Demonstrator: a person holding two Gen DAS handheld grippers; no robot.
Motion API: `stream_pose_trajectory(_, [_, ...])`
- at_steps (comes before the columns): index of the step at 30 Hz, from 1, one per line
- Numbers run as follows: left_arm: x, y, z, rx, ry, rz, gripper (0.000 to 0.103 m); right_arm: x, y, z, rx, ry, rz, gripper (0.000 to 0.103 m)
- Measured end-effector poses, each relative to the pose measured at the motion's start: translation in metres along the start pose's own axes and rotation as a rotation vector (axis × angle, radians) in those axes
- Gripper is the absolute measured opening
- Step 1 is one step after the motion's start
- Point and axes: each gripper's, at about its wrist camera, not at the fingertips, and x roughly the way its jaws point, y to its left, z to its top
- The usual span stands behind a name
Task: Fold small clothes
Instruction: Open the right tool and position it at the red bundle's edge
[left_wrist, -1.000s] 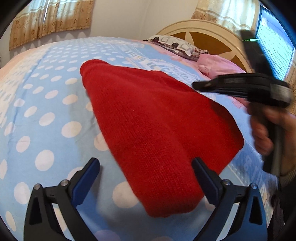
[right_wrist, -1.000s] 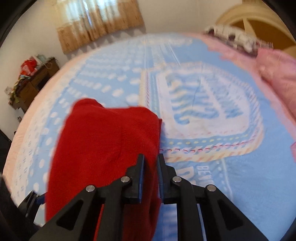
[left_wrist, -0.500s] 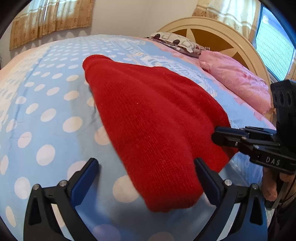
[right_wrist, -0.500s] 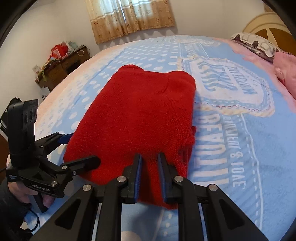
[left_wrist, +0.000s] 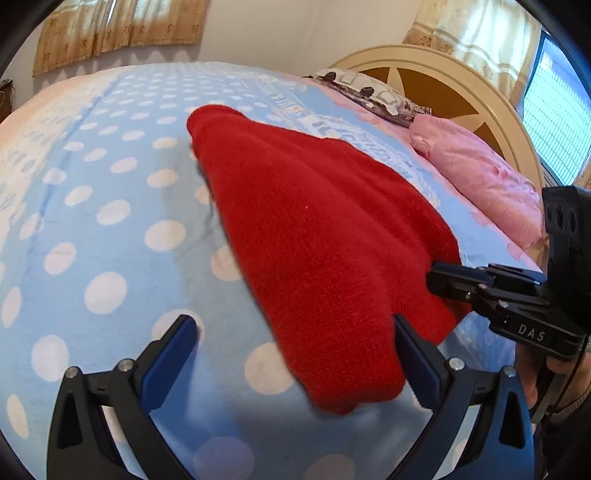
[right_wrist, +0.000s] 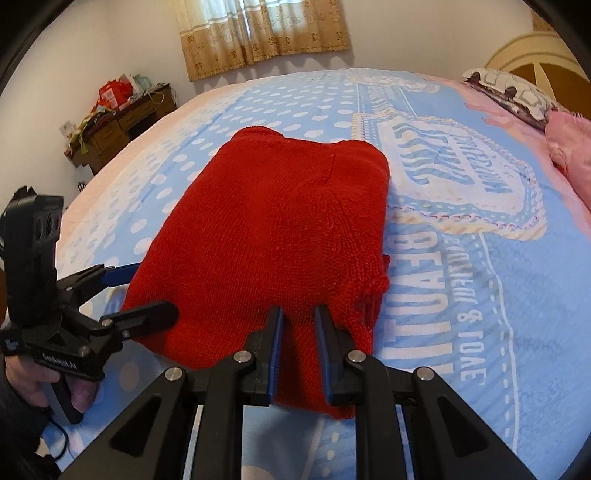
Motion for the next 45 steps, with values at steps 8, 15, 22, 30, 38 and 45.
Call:
stream_pose_trajectory(8, [-0.008,-0.012,0.000,0.052,-0.017,0.049,0.103,-0.011,-0.007,0.007,0.004,-0.005,0.081,0.027])
stream_pose_trajectory(15, [-0.024,-0.015,0.003,0.054,-0.050,0.058,0.103,-0.033,0.000,0.010,-0.013,-0.079,0.110,0.050])
stream_pose_trajectory(22, [-0.034,-0.024,0.014,0.098,-0.091,0.078,0.103,-0.047,-0.006,0.029,-0.004,-0.144,0.055,0.061])
stream_pose_trajectory(30, [-0.009,-0.007,0.026,0.043,-0.055,0.080,0.103,-0.016,-0.046,0.052,0.111,-0.101,0.037,0.070])
stream_pose_trajectory(38, [0.005,-0.002,0.019,-0.020,-0.021,0.005,0.103,0.034,-0.092,0.072,0.268,-0.027,0.165,0.070])
stream_pose_trajectory(45, [0.012,0.013,0.014,-0.113,0.001,-0.104,0.103,0.065,-0.094,0.084,0.290,0.014,0.213,0.070])
